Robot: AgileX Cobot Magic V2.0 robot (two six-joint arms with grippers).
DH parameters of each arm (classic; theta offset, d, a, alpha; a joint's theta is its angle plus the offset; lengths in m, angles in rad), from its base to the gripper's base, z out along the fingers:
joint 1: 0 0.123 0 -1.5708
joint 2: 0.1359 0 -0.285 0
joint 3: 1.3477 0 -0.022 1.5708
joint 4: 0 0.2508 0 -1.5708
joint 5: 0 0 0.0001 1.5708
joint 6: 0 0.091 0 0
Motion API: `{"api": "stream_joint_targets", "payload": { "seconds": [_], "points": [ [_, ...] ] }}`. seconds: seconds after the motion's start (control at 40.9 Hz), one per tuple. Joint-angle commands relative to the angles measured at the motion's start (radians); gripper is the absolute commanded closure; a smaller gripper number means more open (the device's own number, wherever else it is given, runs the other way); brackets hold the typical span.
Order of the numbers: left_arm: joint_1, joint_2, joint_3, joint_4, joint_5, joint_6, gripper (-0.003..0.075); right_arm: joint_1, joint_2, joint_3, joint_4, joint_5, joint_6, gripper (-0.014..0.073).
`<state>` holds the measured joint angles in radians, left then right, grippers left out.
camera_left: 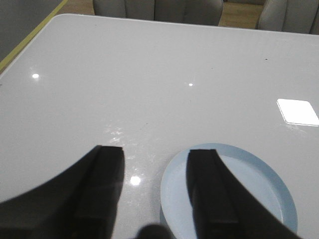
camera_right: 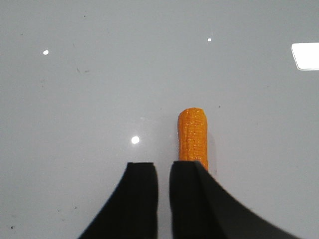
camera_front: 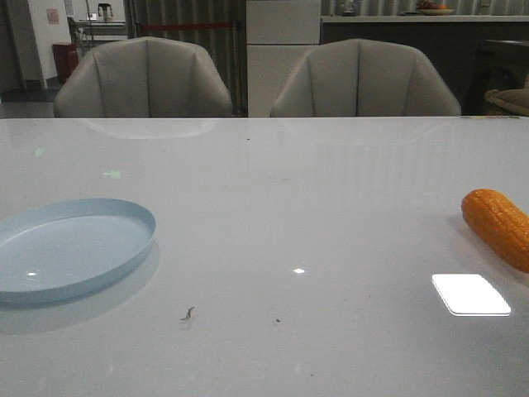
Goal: Place corn on plate with both arms
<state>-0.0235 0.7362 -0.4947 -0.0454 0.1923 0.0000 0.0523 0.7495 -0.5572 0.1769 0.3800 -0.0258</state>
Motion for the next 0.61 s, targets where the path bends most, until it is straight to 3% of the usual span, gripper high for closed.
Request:
{"api": "stream_joint_targets", "payload": {
  "seconds": [0.0, 0.122, 0.391, 0.587],
  "points": [
    [-0.002, 0.000, -0.025, 0.006, -0.074, 0.000, 0.0254, -0.003, 0.002, -0.035, 0.003, -0.043, -0.002, 0.0155],
    [-0.002, 0.000, -0.025, -0.005, -0.055, 0.000, 0.0255, -0.003, 0.002, -0.035, 0.003, -0.043, -0.002, 0.0013],
    [-0.002, 0.028, -0.032, -0.017, 0.019, 0.000, 0.0258, -0.003, 0.002, -0.035, 0.005, -0.039, -0.002, 0.0012],
    [-0.002, 0.162, -0.118, -0.017, 0.101, 0.000, 0.0258, -0.003, 0.002, -0.035, 0.005, -0.036, -0.002, 0.0012]
  ]
}}
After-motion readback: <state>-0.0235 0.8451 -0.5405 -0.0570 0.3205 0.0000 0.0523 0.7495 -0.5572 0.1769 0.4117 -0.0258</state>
